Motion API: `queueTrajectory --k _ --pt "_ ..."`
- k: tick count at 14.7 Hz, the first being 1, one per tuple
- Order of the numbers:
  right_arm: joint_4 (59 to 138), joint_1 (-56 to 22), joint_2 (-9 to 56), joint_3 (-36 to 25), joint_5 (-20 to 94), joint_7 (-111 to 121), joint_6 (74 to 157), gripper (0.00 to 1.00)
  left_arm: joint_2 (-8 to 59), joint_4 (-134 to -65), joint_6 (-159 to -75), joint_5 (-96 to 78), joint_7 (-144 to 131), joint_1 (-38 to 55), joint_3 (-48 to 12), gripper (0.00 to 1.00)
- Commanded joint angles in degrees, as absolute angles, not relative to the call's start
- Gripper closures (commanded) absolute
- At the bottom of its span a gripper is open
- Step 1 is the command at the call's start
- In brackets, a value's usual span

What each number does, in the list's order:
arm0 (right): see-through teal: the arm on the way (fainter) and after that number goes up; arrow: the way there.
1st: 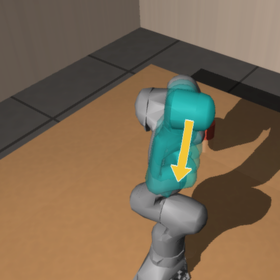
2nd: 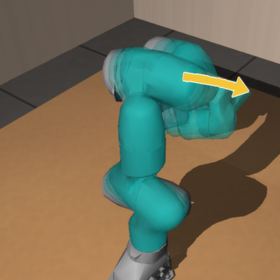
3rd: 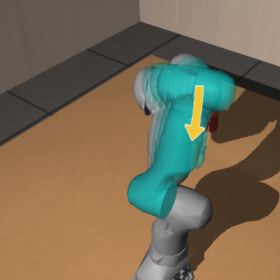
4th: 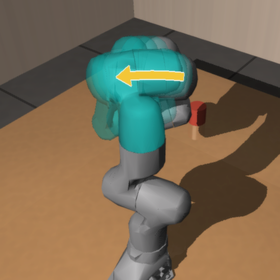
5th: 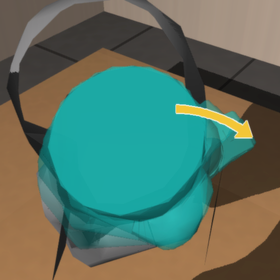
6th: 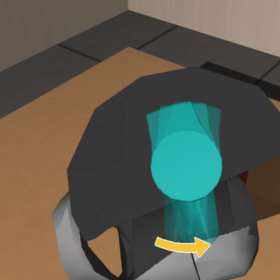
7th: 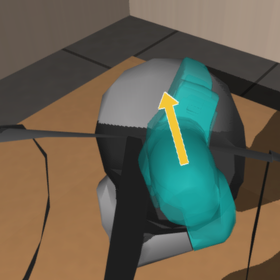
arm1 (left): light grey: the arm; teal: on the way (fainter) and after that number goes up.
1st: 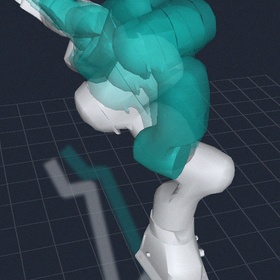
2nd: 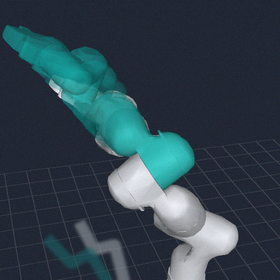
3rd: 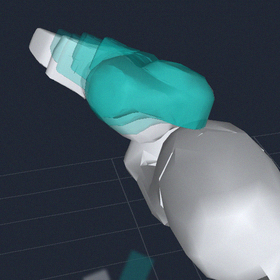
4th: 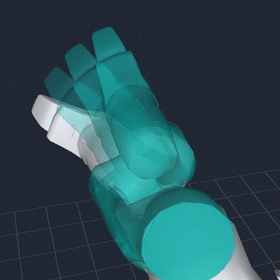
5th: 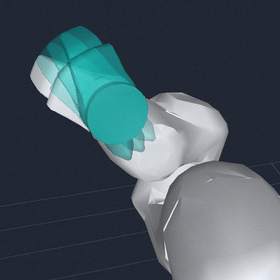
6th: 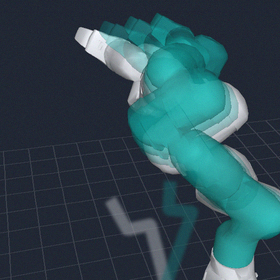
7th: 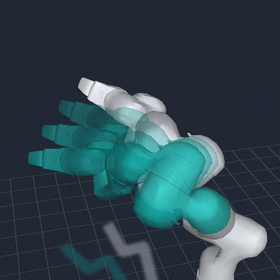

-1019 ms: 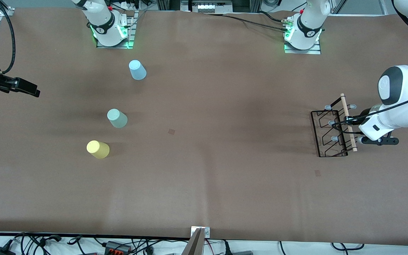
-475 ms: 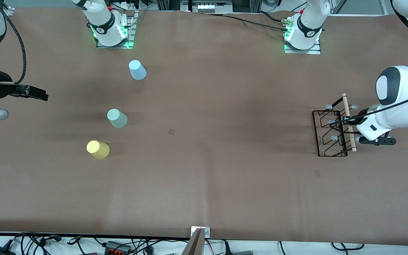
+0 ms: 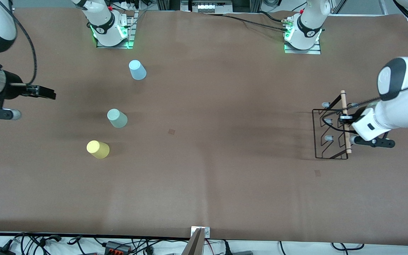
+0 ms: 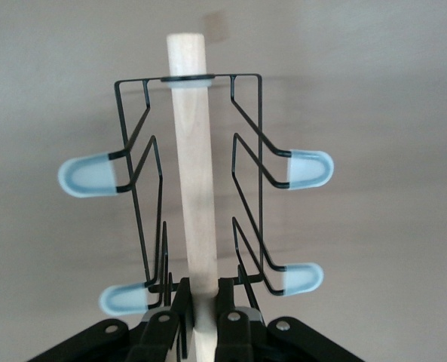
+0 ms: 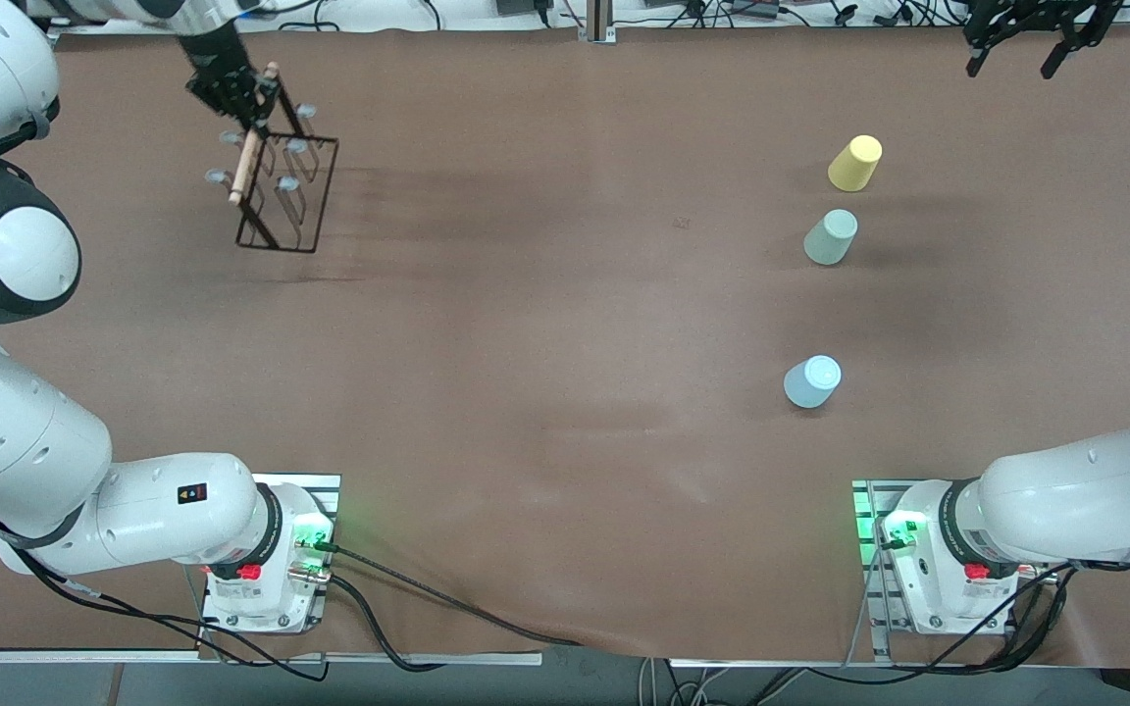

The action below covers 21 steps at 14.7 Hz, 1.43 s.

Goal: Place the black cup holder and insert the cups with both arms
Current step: 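Slide the holder mid-table with the left gripper while the right gripper reaches the teal cup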

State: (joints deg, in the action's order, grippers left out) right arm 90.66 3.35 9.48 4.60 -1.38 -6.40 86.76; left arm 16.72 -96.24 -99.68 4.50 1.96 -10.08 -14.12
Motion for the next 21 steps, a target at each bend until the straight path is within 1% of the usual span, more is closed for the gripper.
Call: queueTrajectory --k 1,2,5,7,8,9,11,13,15,21 --pt "99.99 2.73 5.11 4.83 -0.53 -6.77 94.89 0.0 17.05 -93.6 -96.94 5.01 -3.57 -8.45 -20.46 0.99" --pt "103.41 1.94 4.49 4.75 -0.61 -7.03 99.19 0.0 17.31 -93.6 -96.94 4.92 -6.82 -6.35 -21.52 0.99" --pt "111.42 0.28 4.48 4.83 -0.61 -7.73 111.49 0.0 20.82 -92.56 -97.73 4.83 -20.6 3.4 -21.71 0.99" --pt "116.52 -1.31 4.74 4.83 -0.62 -8.26 119.14 0.0 24.76 -87.56 -99.14 4.84 -27.04 8.41 -21.71 0.99" --pt "118.46 -2.1 5.27 4.83 -0.62 -8.7 122.57 0.0 26.61 -86.5 -99.31 4.75 -28.72 10.44 -21.71 0.99" --pt "119.61 -2.89 6.06 4.75 -0.62 -8.88 125.3 0.0 28.28 -85.96 -99.66 4.49 -29.61 12.55 -21.8 0.99" --pt "120.67 -4.39 7.81 4.75 -0.62 -8.88 128.83 0.0 31.01 -83.24 -103.08 3.87 -33.55 15.72 -21.71 0.99" --pt "123.03 -4.66 8.96 4.75 -0.7 -8.88 133.65 0.0 32.78 -83.23 -106.42 3.25 -37.17 17.48 -21.71 0.99" --pt "125.67 -5.18 10.63 4.75 -0.7 -8.88 139.46 0.0 34.18 -83.15 -107.58 3.6 -40.67 19.68 -21.71 0.99" --pt "129.37 -7.21 11.87 4.83 -0.7 -8.88 142.03 0.0 35.33 -83.14 -109.51 3.87 -41.48 19.95 -21.62 0.98"
